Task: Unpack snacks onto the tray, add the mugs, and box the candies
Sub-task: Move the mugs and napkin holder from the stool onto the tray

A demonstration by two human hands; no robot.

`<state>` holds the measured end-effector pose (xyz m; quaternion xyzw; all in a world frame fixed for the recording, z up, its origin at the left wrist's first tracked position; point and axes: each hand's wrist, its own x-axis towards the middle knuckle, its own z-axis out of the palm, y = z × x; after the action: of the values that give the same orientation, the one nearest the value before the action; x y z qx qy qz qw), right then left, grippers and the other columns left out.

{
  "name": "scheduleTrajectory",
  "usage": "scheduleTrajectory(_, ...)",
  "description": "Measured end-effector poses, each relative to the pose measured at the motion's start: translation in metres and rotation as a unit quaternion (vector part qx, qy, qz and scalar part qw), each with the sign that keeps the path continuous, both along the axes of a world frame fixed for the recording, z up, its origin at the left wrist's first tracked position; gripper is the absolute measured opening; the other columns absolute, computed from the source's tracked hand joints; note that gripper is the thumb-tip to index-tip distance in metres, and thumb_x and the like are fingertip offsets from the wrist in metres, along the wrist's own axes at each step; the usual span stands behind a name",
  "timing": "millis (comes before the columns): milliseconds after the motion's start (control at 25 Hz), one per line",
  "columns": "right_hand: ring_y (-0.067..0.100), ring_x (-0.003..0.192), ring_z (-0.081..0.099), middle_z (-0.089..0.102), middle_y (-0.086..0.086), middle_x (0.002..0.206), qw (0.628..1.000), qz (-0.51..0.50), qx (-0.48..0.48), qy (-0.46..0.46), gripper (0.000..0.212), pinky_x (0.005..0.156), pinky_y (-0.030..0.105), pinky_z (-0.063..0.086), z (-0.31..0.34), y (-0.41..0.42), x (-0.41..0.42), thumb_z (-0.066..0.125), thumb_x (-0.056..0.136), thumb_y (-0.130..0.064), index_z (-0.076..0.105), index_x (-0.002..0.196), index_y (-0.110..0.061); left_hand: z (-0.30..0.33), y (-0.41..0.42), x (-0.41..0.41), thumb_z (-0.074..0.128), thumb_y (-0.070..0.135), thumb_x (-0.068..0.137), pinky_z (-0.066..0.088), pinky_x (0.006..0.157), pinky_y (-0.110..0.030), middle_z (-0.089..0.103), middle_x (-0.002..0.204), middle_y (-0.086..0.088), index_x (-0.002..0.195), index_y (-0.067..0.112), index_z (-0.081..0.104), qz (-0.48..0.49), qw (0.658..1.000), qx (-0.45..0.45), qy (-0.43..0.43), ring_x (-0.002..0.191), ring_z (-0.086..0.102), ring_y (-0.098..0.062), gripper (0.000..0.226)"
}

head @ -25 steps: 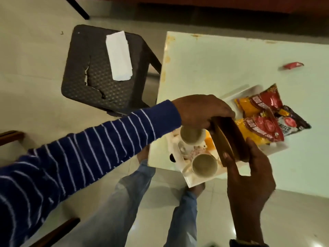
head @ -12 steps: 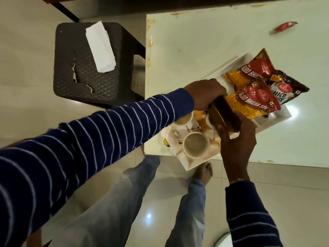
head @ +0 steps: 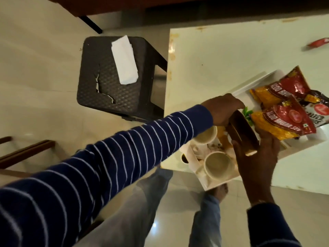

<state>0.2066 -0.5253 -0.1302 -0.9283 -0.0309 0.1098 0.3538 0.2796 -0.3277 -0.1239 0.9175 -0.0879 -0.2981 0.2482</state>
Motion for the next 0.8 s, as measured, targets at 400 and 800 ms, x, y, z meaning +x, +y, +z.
scheduleTrajectory(400, 0.009, 0.112, 0.047, 0.051, 0.014, 0.129, 0.994, 0.024, 0.08, -0.077, 0.046, 0.094, 0.015, 0.041, 0.07, 0.137, 0.023, 0.067, 0.092, -0.026, 0.051, 0.133, -0.011, 0.06, 0.191, -0.078, 0.076, 0.018, 0.086, 0.055, 0.072, -0.012, 0.072, 0.092, -0.001, 0.103, 0.007, 0.072, 0.525, 0.825, -0.067, -0.199, 0.079, 0.067, -0.006, 0.021)
scheduleTrajectory(800, 0.017, 0.109, 0.06, 0.054, -0.003, 0.128, 0.967, 0.164, 0.12, 0.155, 0.044, 0.09, 0.029, 0.055, 0.024, 0.335, 0.02, 0.065, 0.092, -0.029, 0.055, 0.135, -0.021, -0.004, 0.31, -0.117, 0.08, 0.037, 0.08, 0.051, 0.074, -0.02, 0.064, 0.089, 0.008, 0.115, 0.015, 0.059, 0.756, 0.65, -0.065, -0.045, 0.081, 0.061, -0.005, 0.046)
